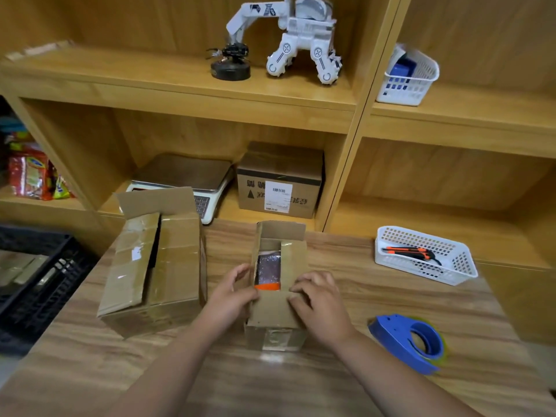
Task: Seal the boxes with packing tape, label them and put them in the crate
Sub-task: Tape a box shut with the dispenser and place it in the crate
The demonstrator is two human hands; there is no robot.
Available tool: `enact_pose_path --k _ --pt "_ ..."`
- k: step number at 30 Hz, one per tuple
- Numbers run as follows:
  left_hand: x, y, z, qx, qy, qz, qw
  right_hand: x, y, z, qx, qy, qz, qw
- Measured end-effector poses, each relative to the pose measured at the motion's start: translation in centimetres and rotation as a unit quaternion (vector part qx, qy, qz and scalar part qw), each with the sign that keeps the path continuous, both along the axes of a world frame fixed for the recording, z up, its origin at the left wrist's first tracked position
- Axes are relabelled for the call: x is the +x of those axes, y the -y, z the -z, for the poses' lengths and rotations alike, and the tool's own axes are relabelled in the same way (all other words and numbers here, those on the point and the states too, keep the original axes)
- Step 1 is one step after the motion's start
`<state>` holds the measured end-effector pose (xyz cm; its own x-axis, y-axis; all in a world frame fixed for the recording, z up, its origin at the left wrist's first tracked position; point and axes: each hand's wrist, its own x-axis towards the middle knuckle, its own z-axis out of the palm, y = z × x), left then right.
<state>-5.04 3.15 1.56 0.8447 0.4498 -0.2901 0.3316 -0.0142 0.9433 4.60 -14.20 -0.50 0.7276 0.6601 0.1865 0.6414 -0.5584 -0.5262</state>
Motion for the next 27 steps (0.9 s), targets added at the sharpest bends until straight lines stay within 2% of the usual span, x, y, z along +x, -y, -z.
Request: enact_pose_path --k 3,6,9,11,13,16,18,21,24,27 --pt "-0.6 -0.9 0.1 0.009 -0.001 0.009 1.000 0.6 -0.5 -1.1 0.022 -0.070 0.002 0.997" --pt "-0.9 -0.8 0.4 0.048 0.012 0.005 0.999 0.9 -1.1 -1.4 -0.015 -0.101 -0.021 0.995" --pt "-0.9 -0.4 0.4 0.208 0.050 0.035 0.976 1.8 -1.7 -1.1 -0.080 -0.149 -0.044 0.985" --pt "-1.0 -0.2 0.3 0.319 0.085 0.052 0.942 2.1 -2.5 -1.4 -0.118 -0.185 -0.056 0.974" --pt "-1.0 0.2 0.4 0.388 0.110 0.074 0.912 2.2 -3.3 -1.8 -0.156 -0.194 -0.077 0.965" --pt "-1.6 0.1 1.4 0.482 0.084 0.115 0.864 1.7 -4.3 -2.9 -0.246 -0.162 -0.111 0.949" --pt "-1.8 -0.1 1.6 0.511 0.059 0.134 0.847 1.6 -4.6 -3.7 -0.304 -0.095 -0.152 0.936" --pt "-1.9 -0.3 1.6 0.547 0.047 0.139 0.825 1.4 -4.8 -4.0 -0.326 -0.002 -0.203 0.923" --pt "-1.8 -0.5 2.1 0.531 0.065 0.112 0.837 1.6 -4.5 -3.8 -0.299 0.048 -0.215 0.929" --pt "-2.1 -0.3 2.4 0.489 0.083 0.077 0.865 1.7 -3.0 -4.1 -0.230 0.051 -0.194 0.952"
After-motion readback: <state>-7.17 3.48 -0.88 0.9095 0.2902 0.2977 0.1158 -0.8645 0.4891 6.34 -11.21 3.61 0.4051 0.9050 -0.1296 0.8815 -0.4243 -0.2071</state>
